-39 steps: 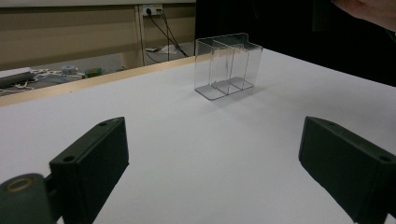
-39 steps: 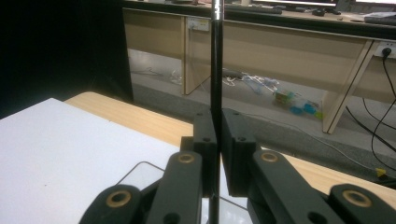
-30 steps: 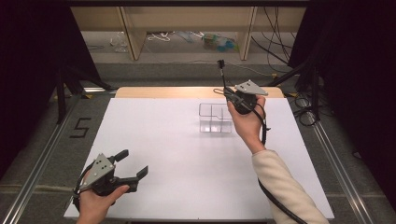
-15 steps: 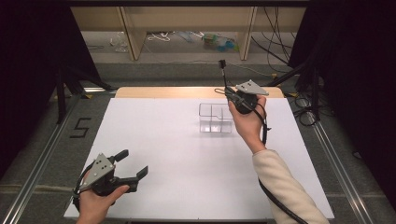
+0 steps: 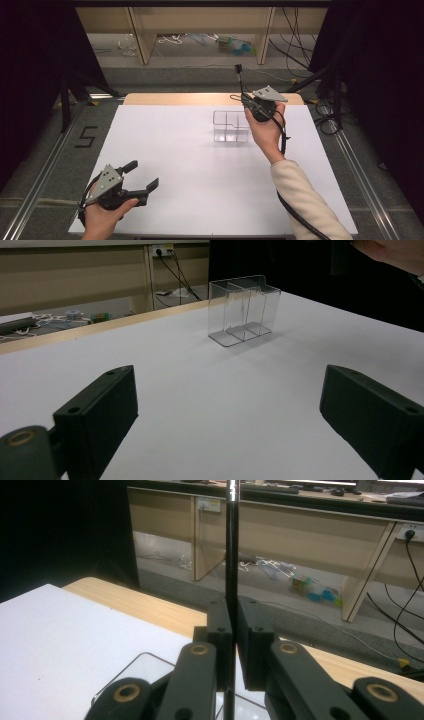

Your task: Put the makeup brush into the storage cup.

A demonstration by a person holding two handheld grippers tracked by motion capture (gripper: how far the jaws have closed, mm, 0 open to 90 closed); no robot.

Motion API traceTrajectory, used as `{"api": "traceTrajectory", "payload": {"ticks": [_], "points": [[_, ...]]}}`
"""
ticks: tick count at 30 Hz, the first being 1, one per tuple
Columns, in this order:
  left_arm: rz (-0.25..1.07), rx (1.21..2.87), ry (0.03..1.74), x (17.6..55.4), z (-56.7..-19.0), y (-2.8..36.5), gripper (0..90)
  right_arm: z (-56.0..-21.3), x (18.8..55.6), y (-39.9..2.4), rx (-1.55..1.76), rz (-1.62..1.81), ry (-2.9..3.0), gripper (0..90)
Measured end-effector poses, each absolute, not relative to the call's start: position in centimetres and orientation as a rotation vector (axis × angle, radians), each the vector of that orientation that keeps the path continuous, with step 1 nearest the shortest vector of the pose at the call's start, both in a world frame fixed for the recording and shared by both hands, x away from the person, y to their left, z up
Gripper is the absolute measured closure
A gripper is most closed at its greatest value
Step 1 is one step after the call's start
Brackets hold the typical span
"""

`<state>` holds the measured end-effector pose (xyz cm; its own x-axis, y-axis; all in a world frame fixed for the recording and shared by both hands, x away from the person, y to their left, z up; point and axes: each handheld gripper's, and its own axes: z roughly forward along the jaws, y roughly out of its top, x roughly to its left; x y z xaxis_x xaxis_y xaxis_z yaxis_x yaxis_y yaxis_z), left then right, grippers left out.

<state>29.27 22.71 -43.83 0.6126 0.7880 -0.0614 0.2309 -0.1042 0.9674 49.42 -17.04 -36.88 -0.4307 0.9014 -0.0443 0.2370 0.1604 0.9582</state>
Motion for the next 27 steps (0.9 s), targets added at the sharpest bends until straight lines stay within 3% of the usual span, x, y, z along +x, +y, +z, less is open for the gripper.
{"api": "traceTrajectory", "payload": {"ticks": [27], "points": [[0.585, 1.652, 0.858, 29.2, -43.8, 22.7, 8.3, -37.2, 49.8, -15.8, 1.070, 1.311, 1.811, 85.7]]}}
